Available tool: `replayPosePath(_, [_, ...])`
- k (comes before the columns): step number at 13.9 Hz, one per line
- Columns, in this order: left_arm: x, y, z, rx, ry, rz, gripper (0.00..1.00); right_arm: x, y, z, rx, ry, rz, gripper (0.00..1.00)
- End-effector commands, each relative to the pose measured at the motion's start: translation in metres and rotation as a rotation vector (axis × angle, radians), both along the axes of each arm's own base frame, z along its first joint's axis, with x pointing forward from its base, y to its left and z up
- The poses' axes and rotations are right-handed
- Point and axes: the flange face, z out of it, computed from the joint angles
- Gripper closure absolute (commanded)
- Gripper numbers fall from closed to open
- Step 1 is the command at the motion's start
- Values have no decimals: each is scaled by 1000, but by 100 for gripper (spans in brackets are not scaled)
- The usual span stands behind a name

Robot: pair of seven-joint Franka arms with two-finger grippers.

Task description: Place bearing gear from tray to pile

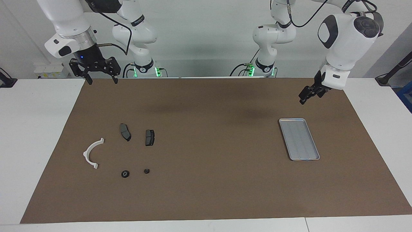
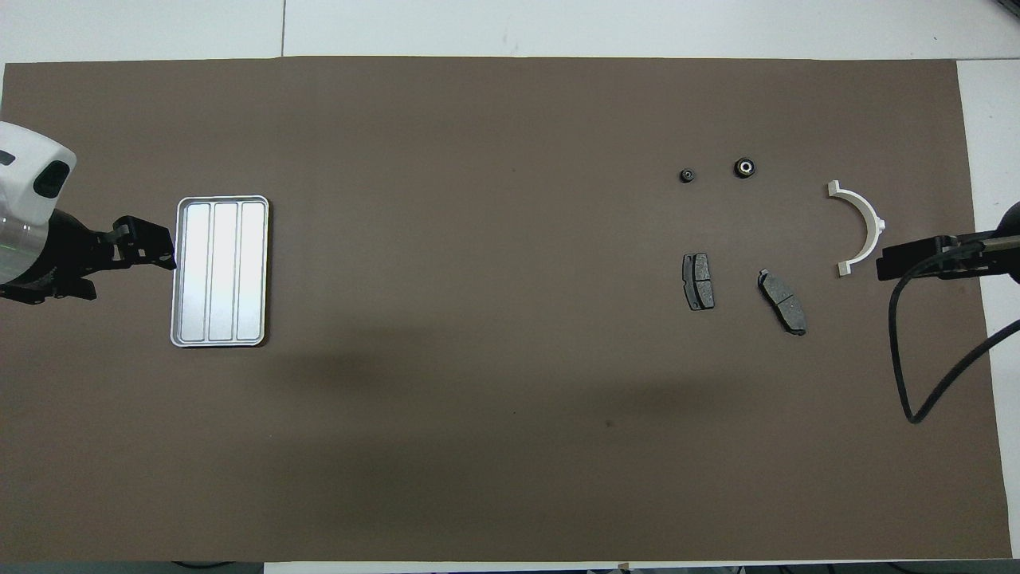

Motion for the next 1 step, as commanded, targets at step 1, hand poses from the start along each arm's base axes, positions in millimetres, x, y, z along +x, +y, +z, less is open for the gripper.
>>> replayPosePath(1, [-6, 1, 4, -14, -12, -1, 0, -1, -1, 2, 16, -4, 6, 0])
